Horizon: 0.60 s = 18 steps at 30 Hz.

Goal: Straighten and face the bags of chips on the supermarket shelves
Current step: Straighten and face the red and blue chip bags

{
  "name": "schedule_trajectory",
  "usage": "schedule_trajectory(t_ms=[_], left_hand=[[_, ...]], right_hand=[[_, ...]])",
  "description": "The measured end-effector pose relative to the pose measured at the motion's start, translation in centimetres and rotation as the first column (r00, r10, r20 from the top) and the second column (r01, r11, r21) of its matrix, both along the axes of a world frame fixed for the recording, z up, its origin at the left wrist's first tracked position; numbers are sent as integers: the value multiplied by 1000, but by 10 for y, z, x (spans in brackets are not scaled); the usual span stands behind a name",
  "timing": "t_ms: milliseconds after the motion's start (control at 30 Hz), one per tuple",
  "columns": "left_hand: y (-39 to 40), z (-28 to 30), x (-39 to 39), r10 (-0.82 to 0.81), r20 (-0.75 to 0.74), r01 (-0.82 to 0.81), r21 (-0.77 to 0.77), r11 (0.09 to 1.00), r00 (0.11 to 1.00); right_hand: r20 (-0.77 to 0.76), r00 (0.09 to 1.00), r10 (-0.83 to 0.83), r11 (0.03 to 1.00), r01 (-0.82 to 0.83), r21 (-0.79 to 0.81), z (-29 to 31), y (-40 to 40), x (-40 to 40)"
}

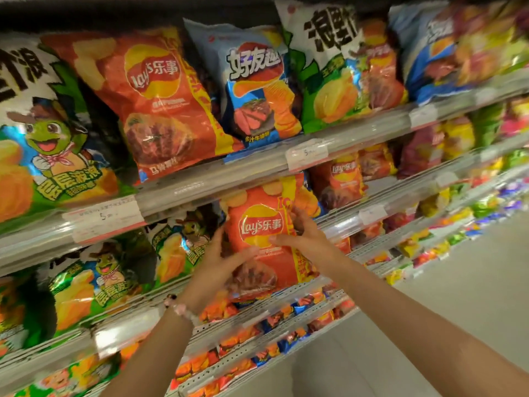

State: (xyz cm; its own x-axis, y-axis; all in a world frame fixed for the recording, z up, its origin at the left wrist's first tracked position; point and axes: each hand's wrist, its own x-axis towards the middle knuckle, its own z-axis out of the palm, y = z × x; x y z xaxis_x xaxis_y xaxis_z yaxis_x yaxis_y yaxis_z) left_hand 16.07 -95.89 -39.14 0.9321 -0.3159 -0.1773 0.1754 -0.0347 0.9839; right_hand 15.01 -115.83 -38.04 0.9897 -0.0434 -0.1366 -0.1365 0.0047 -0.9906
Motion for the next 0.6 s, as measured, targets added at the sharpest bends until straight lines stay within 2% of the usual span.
schedule_trajectory(t_ms=[100, 233, 367, 500, 600], left_hand=[[-32, 7, 11, 4, -42, -4, -15, 1000, 999], [-75, 12, 20, -10, -7, 10, -44, 999, 1000], [-125, 13, 28, 33, -12, -34, -129, 991, 999], [-181, 12, 35, 113, 12, -111, -117, 987, 993], [-224, 10, 44, 116, 33, -110, -139, 984, 993]], right_hand=[[-2, 1000, 7, 999, -6, 52, 1, -31, -4], [-2, 1000, 20, 998, -20, 55, -2, -69, -3], [44, 998, 52, 998, -50, -31, -3, -113, 5], [139, 989, -46, 978, 73, -194, -8, -158, 16], [134, 989, -64, 973, 92, -210, -7, -196, 27]])
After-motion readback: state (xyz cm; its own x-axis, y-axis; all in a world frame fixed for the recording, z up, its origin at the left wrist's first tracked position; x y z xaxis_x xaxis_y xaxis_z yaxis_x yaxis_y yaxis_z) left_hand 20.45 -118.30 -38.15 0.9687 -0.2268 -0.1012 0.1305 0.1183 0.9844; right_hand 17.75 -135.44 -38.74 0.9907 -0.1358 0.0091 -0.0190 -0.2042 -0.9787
